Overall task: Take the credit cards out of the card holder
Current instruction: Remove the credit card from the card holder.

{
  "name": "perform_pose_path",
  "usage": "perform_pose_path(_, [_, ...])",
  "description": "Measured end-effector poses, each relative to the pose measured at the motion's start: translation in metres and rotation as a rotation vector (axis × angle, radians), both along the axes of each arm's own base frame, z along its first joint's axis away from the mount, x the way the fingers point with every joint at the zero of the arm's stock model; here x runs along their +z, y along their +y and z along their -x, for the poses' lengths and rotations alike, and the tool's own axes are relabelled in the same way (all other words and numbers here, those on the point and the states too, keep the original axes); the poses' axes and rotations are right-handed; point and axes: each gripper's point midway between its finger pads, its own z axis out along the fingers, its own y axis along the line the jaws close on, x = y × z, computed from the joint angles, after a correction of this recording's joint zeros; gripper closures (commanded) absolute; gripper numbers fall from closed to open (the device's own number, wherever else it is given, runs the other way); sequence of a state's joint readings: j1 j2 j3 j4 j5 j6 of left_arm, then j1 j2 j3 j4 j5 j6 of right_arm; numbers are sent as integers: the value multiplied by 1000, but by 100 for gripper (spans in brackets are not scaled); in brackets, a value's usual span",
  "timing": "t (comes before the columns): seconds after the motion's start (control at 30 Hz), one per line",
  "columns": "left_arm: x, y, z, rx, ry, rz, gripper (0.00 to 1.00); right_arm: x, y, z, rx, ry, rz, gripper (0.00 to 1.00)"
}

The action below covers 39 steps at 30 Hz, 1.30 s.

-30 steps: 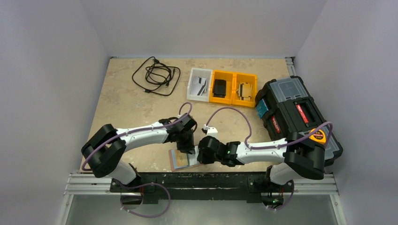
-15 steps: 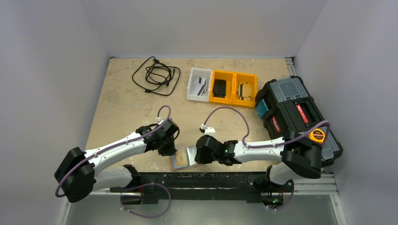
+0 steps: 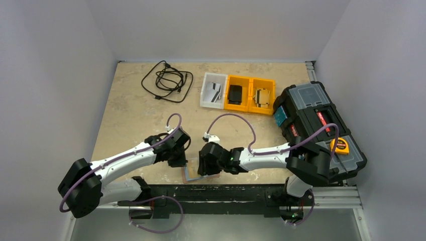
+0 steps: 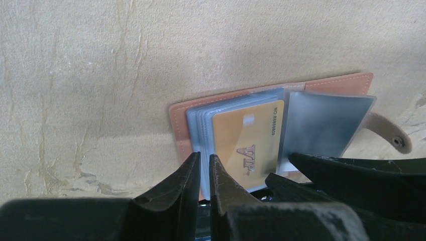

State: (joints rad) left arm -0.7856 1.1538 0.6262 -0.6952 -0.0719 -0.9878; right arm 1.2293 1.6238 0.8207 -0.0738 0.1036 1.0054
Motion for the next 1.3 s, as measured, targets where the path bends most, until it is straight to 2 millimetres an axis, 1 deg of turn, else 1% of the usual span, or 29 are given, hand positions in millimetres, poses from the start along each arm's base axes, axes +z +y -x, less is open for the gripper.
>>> perform_pose_path(0.1, [0, 0, 0, 0, 0, 2, 90, -1, 2, 0, 5, 13, -11, 60])
perform_pose_path(0.53, [-8, -10, -2, -15, 26, 17, 92, -4, 2, -5, -9, 78, -126, 61])
perform_pose_path(0.87, [-12, -17, -4, -21, 43, 25, 93, -5, 1, -7, -10, 109, -187, 66])
perform_pose_path(1.0, [-13, -20, -6, -22, 48, 26, 99, -6, 0, -8, -12, 116, -205, 70])
perform_pose_path(1.07, [-13, -20, -6, -22, 51, 24, 100, -6, -2, -8, -12, 123, -219, 72])
perform_pose_path(1.3, [-15, -21, -8, -20, 66, 10, 100, -6, -8, -12, -24, 165, -302, 72])
